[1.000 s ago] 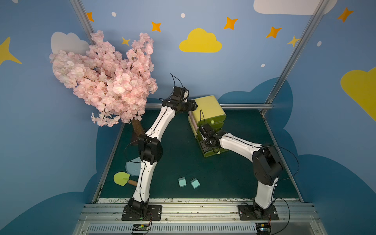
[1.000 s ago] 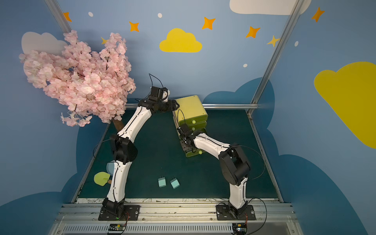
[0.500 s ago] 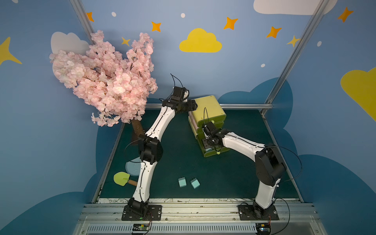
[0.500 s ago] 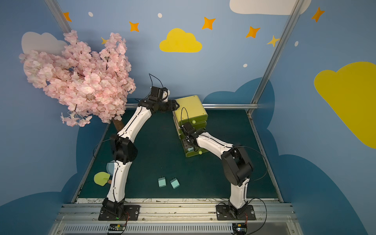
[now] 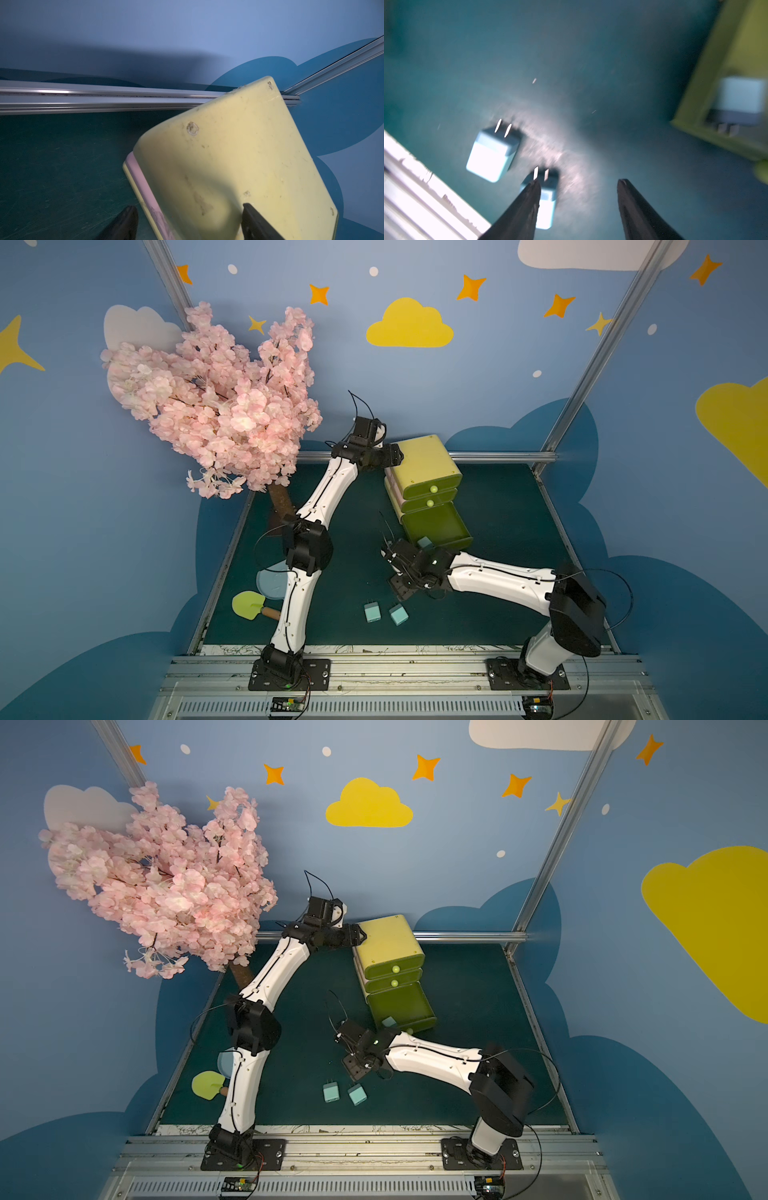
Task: Place the plugs into the drawer by color
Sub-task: Pick up the plug from the center of the board.
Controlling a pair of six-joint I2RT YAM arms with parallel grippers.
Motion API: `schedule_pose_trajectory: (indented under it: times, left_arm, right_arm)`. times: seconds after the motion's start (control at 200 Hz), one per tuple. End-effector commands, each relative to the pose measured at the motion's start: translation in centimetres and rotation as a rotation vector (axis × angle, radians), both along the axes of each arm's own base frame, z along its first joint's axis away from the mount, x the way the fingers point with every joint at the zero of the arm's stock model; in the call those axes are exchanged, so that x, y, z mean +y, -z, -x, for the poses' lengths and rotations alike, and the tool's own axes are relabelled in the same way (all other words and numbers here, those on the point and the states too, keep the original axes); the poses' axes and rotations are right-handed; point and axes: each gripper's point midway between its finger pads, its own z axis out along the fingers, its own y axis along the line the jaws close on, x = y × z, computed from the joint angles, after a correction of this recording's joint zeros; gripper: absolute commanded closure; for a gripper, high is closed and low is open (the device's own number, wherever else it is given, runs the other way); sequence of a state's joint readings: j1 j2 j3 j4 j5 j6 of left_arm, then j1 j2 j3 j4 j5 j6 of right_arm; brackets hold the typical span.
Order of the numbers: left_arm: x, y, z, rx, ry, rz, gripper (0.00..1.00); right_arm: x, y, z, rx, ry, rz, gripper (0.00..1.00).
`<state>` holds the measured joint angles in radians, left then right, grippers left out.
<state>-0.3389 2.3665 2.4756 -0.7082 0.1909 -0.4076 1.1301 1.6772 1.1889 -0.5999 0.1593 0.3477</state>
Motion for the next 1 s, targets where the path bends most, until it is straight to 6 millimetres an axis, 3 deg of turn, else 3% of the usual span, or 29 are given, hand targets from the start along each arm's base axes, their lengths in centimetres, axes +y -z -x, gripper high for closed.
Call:
schedule_pose_trajectory:
  times: [0.0, 0.245, 0.651, 0.801, 0.996]
  left_arm:
    - [0.5, 4.0, 1.3, 0.116, 0.007, -0.064, 0.2]
    - [0.5, 3.8, 1.4, 0.112, 0.007, -0.069, 0.21]
    - [0.4, 3.9, 1.4, 0.114, 0.009, -0.075, 0.21]
    - [0.4, 4.1, 1.4, 0.116, 0.008, -0.075, 0.2]
    - [0.4, 4.2, 1.4, 0.117, 0.009, -0.072, 0.2]
  right_arm:
    - [-0.2, 1.4, 2.1, 0.078, 0.03, 0.032, 0.32]
    - [-0.3, 3.8, 4.2, 0.155, 0.008, 0.087, 0.24]
    - [-0.4, 6.6, 5.3, 0.238, 0.014, 0.162, 0.25]
    - [-0.4, 6.9, 5.5, 0.247, 0.015, 0.176, 0.3]
    - [-0.4, 6.5, 5.2, 0.238, 0.022, 0.174, 0.48]
